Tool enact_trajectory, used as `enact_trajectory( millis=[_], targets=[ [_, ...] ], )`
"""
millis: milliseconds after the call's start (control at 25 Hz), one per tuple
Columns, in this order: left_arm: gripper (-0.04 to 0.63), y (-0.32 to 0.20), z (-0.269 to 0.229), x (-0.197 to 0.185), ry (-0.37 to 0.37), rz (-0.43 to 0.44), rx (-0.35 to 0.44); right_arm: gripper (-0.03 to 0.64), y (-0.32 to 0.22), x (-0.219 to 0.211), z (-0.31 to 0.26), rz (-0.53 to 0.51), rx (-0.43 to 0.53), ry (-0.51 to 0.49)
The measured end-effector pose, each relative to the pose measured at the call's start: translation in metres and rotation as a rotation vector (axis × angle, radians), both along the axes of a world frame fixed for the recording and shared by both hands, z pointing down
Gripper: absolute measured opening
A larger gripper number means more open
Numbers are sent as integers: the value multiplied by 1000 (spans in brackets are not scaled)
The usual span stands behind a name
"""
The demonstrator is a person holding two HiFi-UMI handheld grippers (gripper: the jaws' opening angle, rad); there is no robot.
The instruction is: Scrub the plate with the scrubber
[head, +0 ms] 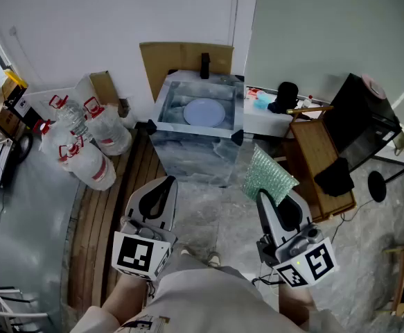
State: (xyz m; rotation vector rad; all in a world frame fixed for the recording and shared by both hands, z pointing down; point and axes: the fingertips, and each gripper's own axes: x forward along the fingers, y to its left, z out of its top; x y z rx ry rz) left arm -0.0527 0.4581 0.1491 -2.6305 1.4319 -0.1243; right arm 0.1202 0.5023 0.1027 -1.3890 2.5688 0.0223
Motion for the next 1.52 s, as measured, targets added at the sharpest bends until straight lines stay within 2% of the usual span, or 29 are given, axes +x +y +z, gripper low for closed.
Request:
enact_trajectory(
  millis=[1040,1320,1520],
  targets=[
    [20,15,8,31,8,-25,-25,106,6,38,16,-3,-30,50],
    [20,-1,7,34,-11,-37,26,106,-16,46,29,9,-32,63],
    [20,-37,16,26,-3,-50,13,106,-53,40,38,-2,-45,69]
  ],
)
